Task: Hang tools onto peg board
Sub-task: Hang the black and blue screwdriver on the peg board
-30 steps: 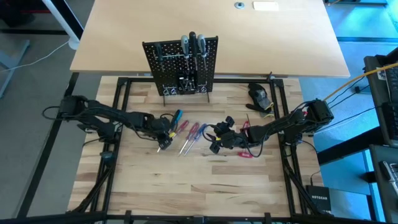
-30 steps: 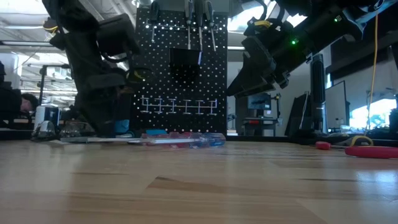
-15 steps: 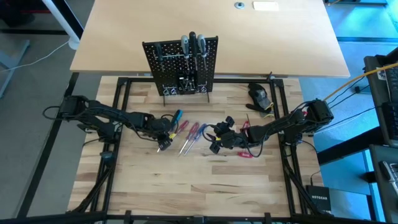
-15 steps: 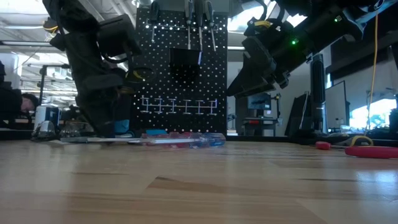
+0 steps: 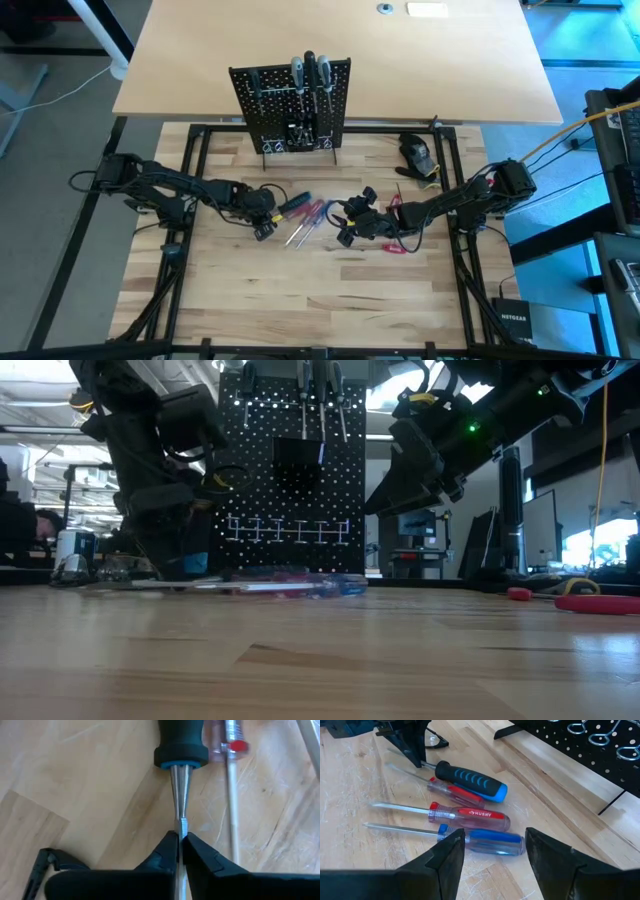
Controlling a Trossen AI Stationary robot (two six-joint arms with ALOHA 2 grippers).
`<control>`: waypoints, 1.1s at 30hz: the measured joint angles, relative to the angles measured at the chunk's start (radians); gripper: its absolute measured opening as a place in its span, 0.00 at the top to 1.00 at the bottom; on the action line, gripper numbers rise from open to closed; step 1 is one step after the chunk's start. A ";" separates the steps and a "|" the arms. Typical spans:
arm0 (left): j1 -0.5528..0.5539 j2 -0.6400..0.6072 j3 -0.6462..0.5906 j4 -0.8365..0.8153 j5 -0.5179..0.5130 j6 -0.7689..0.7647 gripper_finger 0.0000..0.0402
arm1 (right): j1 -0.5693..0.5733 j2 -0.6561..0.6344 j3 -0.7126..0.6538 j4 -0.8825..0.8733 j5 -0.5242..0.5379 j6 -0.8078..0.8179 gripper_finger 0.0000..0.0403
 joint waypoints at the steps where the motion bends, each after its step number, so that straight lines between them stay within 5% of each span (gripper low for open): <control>1: 0.000 0.000 0.000 0.000 -0.007 0.001 0.98 | 0.000 0.000 0.000 0.000 0.000 0.000 0.48; 14: -0.004 -0.055 0.000 -0.006 -0.060 0.004 0.99 | 0.000 0.000 0.000 -0.001 0.000 0.000 0.48; 33: -0.202 -0.546 0.000 -0.021 -0.188 0.187 0.99 | 0.000 0.000 0.000 -0.002 -0.011 0.000 0.48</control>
